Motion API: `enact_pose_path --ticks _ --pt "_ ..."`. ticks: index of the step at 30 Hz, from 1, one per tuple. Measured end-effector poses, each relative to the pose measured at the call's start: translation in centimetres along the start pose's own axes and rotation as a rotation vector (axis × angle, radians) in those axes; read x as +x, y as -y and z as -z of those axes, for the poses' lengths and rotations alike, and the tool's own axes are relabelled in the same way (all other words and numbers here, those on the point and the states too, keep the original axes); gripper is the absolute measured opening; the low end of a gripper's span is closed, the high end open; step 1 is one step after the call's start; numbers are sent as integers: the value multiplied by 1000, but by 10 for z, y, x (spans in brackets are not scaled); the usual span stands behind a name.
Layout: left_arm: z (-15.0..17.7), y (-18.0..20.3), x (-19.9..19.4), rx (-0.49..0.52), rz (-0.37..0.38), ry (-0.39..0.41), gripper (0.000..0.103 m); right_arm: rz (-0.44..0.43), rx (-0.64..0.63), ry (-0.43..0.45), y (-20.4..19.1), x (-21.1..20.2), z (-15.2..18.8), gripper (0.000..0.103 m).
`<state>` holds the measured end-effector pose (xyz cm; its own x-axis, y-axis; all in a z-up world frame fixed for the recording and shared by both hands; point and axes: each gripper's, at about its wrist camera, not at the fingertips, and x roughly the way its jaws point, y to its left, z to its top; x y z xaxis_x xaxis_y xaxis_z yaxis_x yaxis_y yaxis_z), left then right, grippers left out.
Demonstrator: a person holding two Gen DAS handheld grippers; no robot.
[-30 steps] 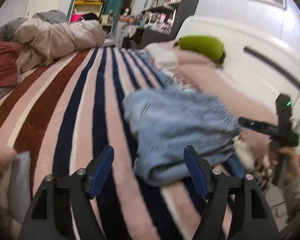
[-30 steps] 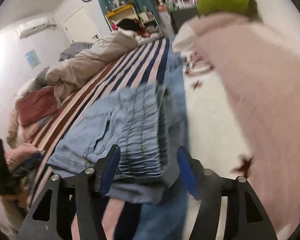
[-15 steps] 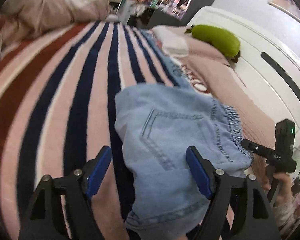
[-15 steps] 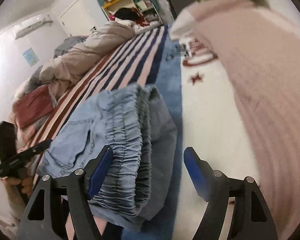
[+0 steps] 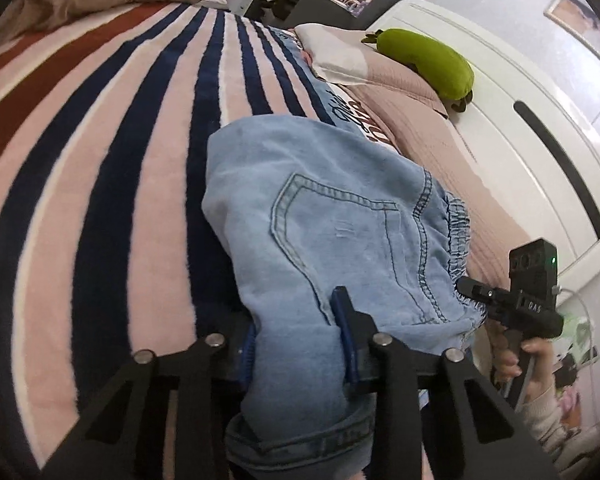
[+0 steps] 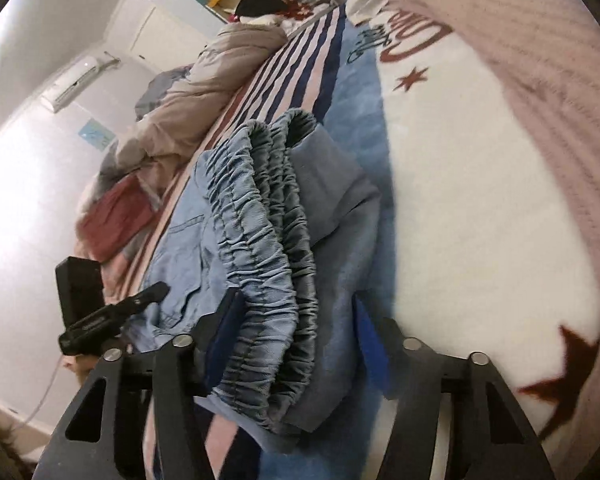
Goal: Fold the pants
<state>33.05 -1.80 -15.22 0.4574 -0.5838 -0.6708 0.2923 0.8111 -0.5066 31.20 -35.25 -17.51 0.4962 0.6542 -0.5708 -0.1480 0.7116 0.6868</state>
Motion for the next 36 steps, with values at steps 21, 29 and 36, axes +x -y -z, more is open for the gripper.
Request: enact_pose_path --ticks 21,29,36 --pt "-2 33 -133 149 -108 214 18 -92 -91 88 -97 -25 0 19" --pt "5 17 -223 159 -179 323 18 -168 -178 101 -182 -16 6 19" --pt "18 -16 -300 139 -264 407 18 -244 -259 88 -256 10 13 19"
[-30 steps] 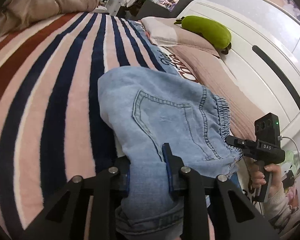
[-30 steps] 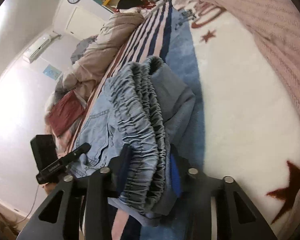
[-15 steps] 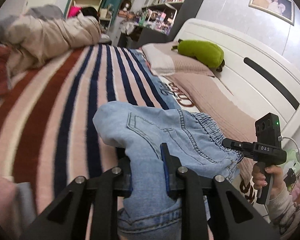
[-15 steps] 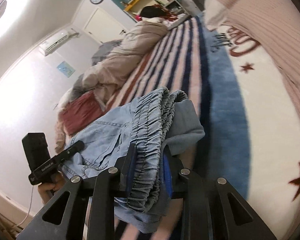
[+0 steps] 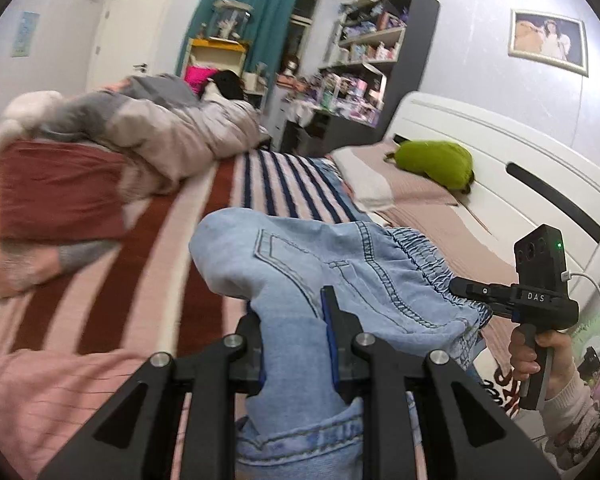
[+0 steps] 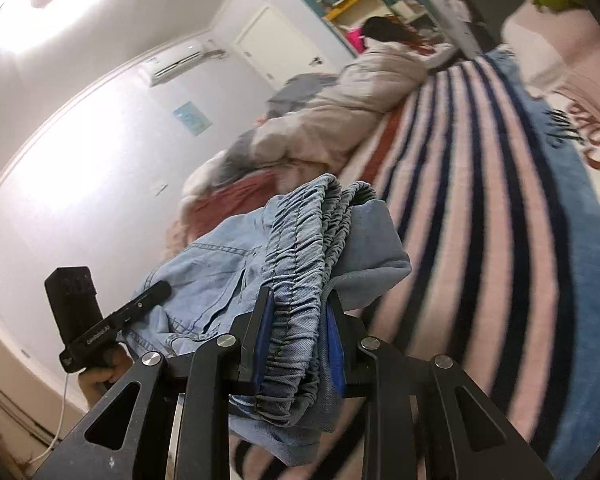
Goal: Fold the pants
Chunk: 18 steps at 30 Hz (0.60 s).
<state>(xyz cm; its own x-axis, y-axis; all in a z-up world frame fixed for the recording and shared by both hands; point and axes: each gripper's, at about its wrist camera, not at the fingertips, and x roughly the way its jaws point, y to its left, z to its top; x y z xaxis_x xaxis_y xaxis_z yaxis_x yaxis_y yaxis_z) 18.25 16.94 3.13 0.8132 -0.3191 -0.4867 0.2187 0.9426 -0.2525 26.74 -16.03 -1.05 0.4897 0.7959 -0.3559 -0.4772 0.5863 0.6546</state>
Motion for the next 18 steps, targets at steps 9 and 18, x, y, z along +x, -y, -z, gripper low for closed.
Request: enact_pose_path --ticks 9,18 --pt "3 -78 -63 -25 -190 34 18 -127 -74 -83 -73 92 -4 19" --pt "32 -138 -106 -39 -365 28 18 -205 -145 -187 -129 178 16 19"
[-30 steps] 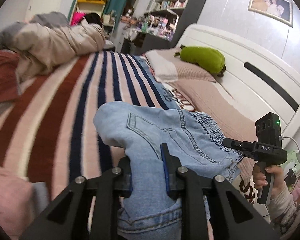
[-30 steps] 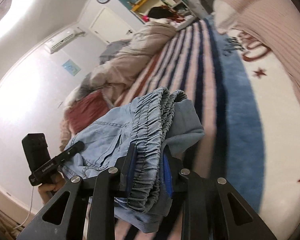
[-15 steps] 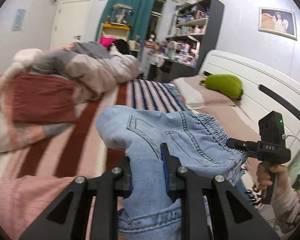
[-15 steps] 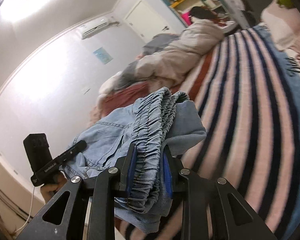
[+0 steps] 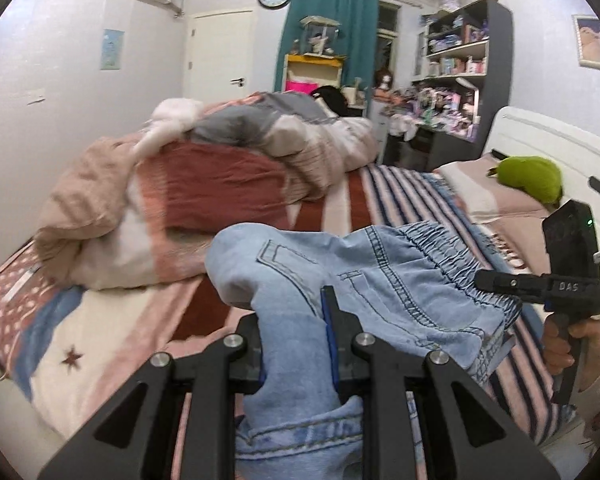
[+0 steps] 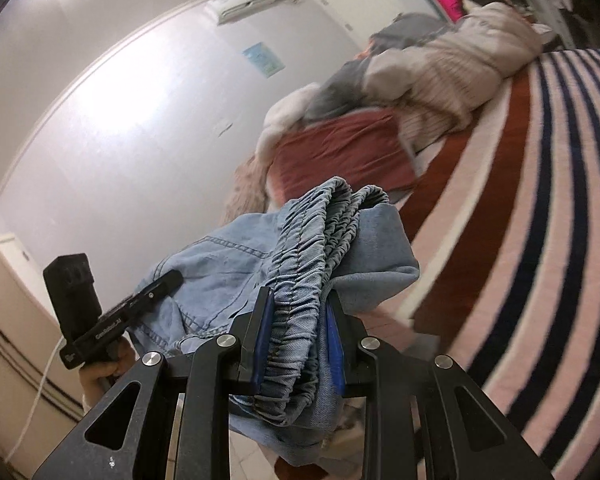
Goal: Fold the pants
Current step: 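Carry the jeans bundle with both tools onto the folded clothes pile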
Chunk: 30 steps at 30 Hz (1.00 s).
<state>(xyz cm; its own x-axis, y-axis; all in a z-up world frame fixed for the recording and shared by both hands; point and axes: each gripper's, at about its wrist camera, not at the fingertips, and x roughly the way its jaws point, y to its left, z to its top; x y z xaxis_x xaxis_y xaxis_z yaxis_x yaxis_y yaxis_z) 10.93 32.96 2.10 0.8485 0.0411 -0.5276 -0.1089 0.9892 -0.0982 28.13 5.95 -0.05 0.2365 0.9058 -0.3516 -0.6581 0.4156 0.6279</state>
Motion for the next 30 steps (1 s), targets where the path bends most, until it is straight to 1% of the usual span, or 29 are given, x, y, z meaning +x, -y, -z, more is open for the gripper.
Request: enact_pose_path --ticks 3,6,9,13,15,18,21,25,30 --pt "19 -19 6 -15 -40 -30 18 -9 -5 -42 -5 24 13 19" --pt "37 -32 10 -44 -56 -67 18 -17 16 -91 -4 45 28 19" --pt "53 -40 12 -57 -72 -90 18 -23 9 -104 -5 49 39 19" --pt "67 -47 14 -97 -59 -105 19 -20 -18 -120 -11 47 47 19" --pt "73 -45 15 -89 -69 -116 20 -14 -24 -131 -12 46 50 19" --pt "78 -44 20 -83 -90 -126 21 -8 -18 -147 -10 47 56 19" --pt "78 -45 22 -93 -101 -125 23 -3 -6 -143 -8 49 56 20" --pt "77 -40 22 -78 -125 -128 24 26 -36 -135 -13 46 56 20" --pt "76 -37 20 -78 -139 -126 24 30 -42 -134 -14 43 56 22"
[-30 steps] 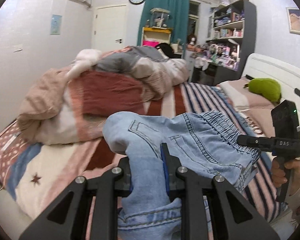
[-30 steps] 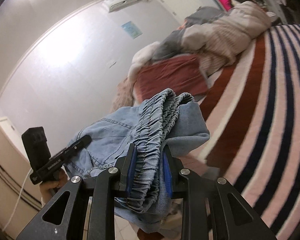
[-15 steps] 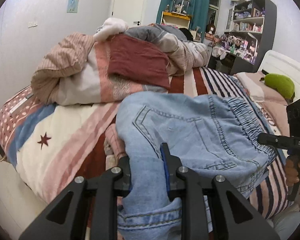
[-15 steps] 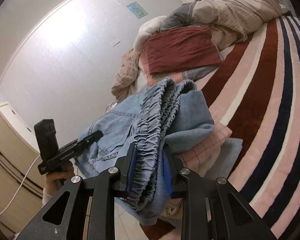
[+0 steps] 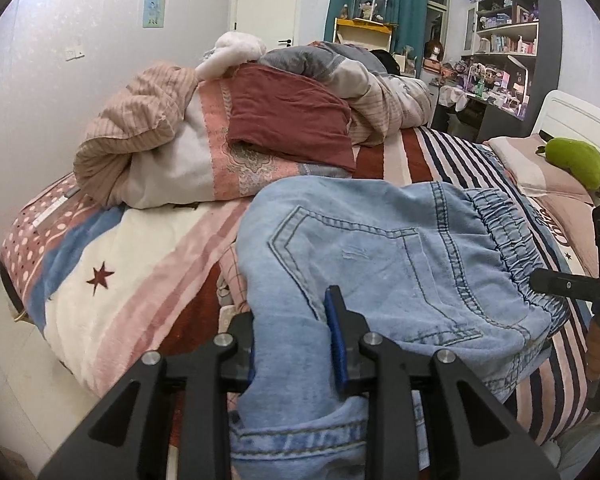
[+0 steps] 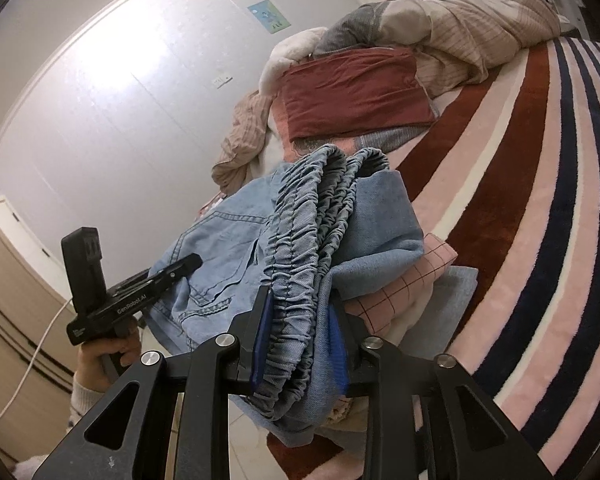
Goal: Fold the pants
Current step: 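Carry the jeans bundle with both tools onto the folded clothes pile, then open both tools to release the jeans on the pile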
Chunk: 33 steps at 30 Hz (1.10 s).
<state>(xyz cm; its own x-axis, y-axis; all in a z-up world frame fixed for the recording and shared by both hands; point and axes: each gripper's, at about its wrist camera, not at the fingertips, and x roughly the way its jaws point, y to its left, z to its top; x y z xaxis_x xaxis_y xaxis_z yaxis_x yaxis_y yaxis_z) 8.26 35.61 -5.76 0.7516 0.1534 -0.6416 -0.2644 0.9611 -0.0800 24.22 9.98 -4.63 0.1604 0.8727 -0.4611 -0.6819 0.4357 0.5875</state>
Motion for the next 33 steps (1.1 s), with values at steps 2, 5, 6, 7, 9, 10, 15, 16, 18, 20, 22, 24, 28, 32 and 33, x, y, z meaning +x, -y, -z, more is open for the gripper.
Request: enact_pose_path --ticks 2,5,6,7,9,10,15,16,18,20,22,24,28,32,33 --pt "0 1 -1 -1 -4 -2 24 7 -5 0 -3 -1 2 22" --pt "0 3 -3 6 -16 -2 24 12 -17 -2 -7 -1 1 22" --pt "0 3 -4 7 -19 -2 24 17 -20 -2 -9 -2 1 22" --pt "0 4 -5 8 -21 -3 24 21 -23 -3 -11 -2 0 22" --pt "0 4 -8 7 -27 -4 26 32 -30 -5 -14 -2 -1 22" --pt "0 4 -9 6 -29 -4 26 35 -31 -5 -15 -2 -1 23" --pt "-1 7 -20 20 -56 3 31 46 -37 12 -16 -9 0 24" --pt "-1 8 -22 21 -58 7 33 47 -39 14 -16 -10 1 24" --pt "-2 10 -29 21 -65 15 38 52 -44 18 -17 -15 2 24" --pt "-3 13 -36 30 -77 23 41 58 -50 23 -19 -19 3 24" --pt "-2 18 -43 43 -93 31 45 69 -66 28 -22 -25 6 24" --pt "-1 24 -51 49 -101 37 49 71 -81 29 -25 -31 9 24" --pt "4 42 -66 63 -114 61 55 91 -109 32 -30 -45 17 37" --pt "9 64 -79 68 -111 93 62 119 -144 44 -35 -63 28 47" --pt "11 72 -82 73 -117 102 63 129 -154 49 -35 -70 32 52"
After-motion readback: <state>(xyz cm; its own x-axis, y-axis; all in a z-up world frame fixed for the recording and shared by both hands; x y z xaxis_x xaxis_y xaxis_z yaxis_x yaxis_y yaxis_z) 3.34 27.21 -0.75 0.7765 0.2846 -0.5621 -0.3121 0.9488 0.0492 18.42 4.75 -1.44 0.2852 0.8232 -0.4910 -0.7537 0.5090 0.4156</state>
